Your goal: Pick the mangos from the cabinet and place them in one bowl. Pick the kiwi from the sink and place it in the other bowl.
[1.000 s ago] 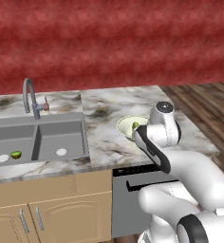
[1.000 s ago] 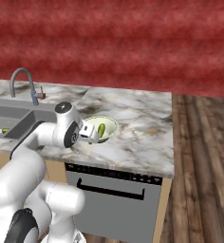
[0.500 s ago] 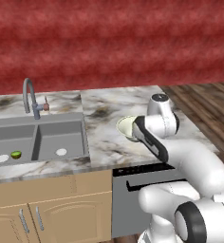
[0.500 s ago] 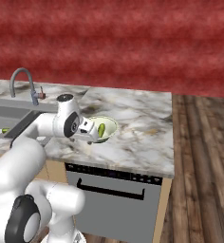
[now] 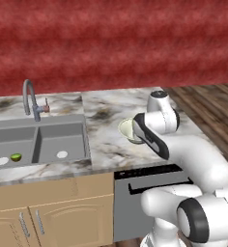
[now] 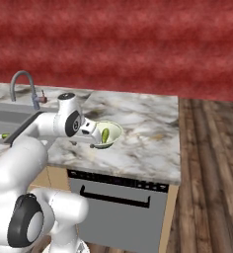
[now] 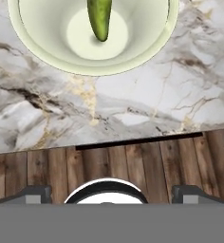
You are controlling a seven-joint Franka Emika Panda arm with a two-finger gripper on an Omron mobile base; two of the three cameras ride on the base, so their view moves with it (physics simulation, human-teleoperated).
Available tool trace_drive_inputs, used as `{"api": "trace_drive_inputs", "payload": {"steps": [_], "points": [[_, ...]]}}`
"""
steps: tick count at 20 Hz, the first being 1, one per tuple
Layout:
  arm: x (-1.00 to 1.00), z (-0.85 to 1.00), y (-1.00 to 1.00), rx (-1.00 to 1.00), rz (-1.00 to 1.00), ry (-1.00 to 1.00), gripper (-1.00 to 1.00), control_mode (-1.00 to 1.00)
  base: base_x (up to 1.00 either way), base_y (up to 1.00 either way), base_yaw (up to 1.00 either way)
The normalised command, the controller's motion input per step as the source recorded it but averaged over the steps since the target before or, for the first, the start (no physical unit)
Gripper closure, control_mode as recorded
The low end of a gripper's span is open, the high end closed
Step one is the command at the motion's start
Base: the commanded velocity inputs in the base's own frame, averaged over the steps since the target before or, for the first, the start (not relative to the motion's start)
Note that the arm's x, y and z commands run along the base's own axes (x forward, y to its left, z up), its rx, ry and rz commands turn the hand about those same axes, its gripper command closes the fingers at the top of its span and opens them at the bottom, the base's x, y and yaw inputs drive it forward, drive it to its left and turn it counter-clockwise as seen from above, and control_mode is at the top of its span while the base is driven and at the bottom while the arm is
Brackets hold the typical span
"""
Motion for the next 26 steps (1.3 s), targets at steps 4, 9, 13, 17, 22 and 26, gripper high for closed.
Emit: {"api": "trace_drive_inputs", "payload": {"steps": [4, 9, 13, 17, 22, 26], "points": [[0.0, 0.0, 0.0, 0.0, 0.0, 0.0, -1.0, 1.0, -0.47, -0.35, -0.13], [0.0, 0.0, 0.0, 0.0, 0.0, 0.0, -1.0, 1.0, -0.56, -0.43, -0.15], [0.0, 0.0, 0.0, 0.0, 0.0, 0.0, -1.0, 1.0, -0.16, -0.09, -0.03], [0.0, 0.0, 0.0, 0.0, 0.0, 0.0, -1.0, 1.0, -0.01, 0.0, -0.27], [0.0, 0.0, 0.0, 0.0, 0.0, 0.0, -1.0, 1.0, 0.0, 0.0, -0.5], [0.0, 0.0, 0.0, 0.0, 0.0, 0.0, -1.0, 1.0, 0.0, 0.0, -0.5]]}}
